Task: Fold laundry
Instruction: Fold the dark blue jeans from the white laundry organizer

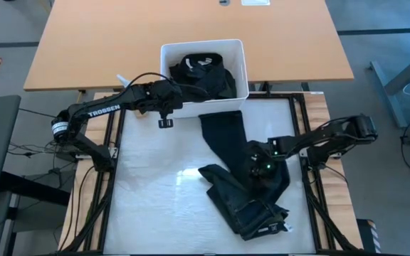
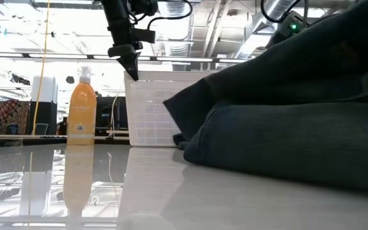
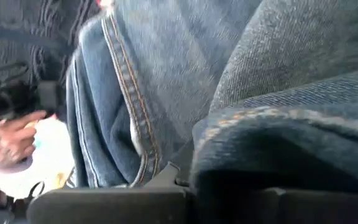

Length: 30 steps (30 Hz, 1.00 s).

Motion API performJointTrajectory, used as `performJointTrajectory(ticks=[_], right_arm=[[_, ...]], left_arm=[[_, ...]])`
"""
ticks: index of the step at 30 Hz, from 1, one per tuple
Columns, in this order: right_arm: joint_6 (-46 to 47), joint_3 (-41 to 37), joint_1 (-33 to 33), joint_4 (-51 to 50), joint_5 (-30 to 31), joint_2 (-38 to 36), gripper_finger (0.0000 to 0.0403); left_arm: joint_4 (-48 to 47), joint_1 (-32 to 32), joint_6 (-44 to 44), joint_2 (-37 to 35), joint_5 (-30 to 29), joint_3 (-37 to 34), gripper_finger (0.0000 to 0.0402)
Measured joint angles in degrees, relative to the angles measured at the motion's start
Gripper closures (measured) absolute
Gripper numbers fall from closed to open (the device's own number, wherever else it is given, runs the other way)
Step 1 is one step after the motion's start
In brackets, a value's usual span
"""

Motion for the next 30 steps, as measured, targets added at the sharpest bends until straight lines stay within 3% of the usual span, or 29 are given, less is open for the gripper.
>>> performJointTrajectory(ticks=[7,11,14,23,30], right_arm=[[-1.49,2.13,-1.78,-4.98,1.94,-5.11,0.0349],[-1.72,4.22,-1.77,-13.81,2.7,-7.72,0.0348],[-2.81,5.08,-1.67,-17.51,3.25,-9.26,0.0348],[-4.06,7.14,-1.75,-20.6,9.81,-9.6,0.0312],[-3.69,10.74,-1.81,-22.53,10.01,-9.6,0.0241]], left_arm=[[-1.22,-0.48,0.11,0.0,-2.14,0.0,0.0367],[-1.02,-1.93,0.63,0.0,-8.98,0.0,0.0329],[-1.0,-2.72,0.57,0.0,-10.34,0.0,0.0306],[-0.72,-4.04,0.38,-1.39,-6.0,-0.04,0.0279],[-0.44,-4.13,-3.79,-8.19,5.78,-0.04,0.0278]])
